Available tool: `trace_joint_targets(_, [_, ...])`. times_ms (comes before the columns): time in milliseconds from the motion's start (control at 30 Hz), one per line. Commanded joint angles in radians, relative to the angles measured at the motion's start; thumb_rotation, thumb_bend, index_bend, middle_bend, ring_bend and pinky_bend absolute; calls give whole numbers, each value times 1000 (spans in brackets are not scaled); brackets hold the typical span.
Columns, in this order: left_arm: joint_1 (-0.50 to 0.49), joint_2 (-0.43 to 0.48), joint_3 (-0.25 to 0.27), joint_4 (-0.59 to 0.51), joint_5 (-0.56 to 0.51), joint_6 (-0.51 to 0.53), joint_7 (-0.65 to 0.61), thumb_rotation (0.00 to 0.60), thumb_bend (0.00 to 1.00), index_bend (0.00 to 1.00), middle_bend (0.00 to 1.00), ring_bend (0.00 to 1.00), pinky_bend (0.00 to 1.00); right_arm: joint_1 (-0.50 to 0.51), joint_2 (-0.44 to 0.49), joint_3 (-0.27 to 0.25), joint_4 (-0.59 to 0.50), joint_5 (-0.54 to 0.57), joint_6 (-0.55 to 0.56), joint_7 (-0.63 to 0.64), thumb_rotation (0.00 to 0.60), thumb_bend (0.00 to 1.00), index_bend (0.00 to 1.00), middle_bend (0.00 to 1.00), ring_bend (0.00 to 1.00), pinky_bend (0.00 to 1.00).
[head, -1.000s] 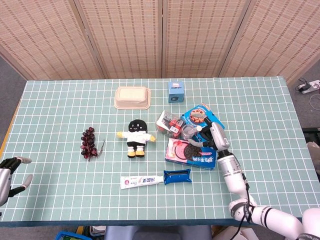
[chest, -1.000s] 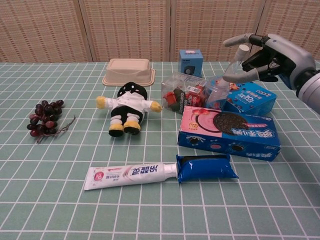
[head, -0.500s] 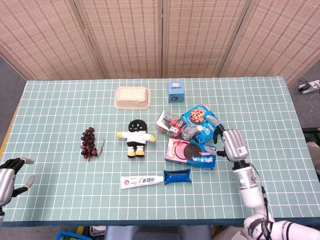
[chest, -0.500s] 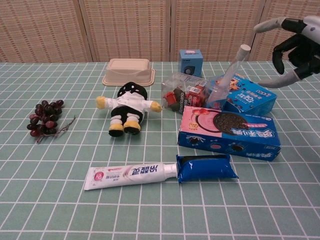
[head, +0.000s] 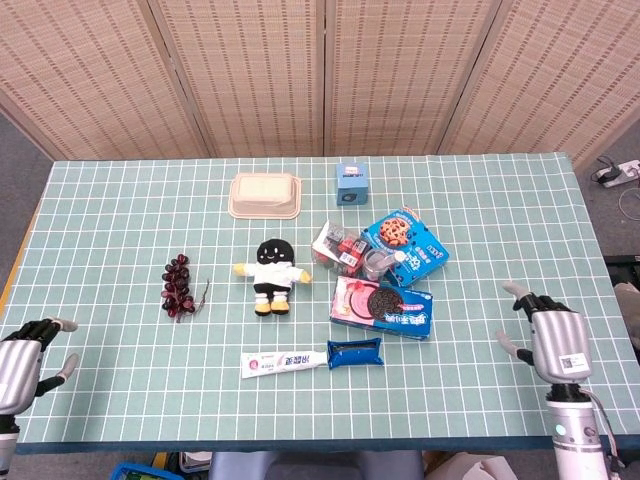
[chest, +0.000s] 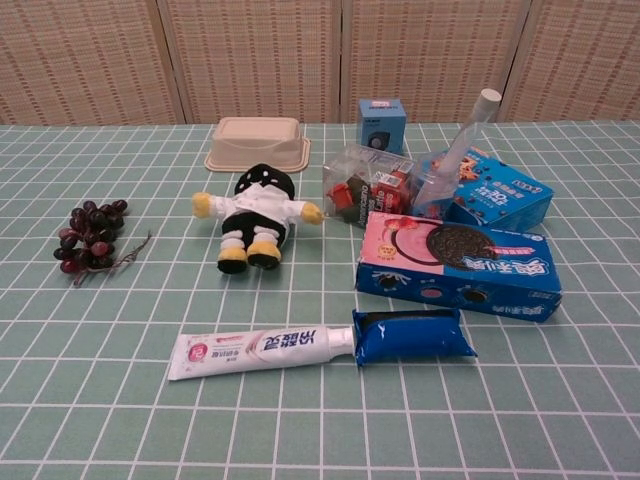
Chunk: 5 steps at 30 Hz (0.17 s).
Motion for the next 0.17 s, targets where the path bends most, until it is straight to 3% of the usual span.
trace_joint_targets(33, [-1, -8, -1, 11, 7, 4, -11, 600, 323, 471, 390, 358, 534, -32, 10, -8, 33, -20, 26, 49, 600, 137, 286, 476, 448, 586])
trace_joint_targets(167, [-10, -26, -8, 43, 3, -4, -31, 600, 322, 482, 390, 358, 534, -46, 18, 0, 73, -15, 15, 131, 600, 142, 287, 476, 448, 586])
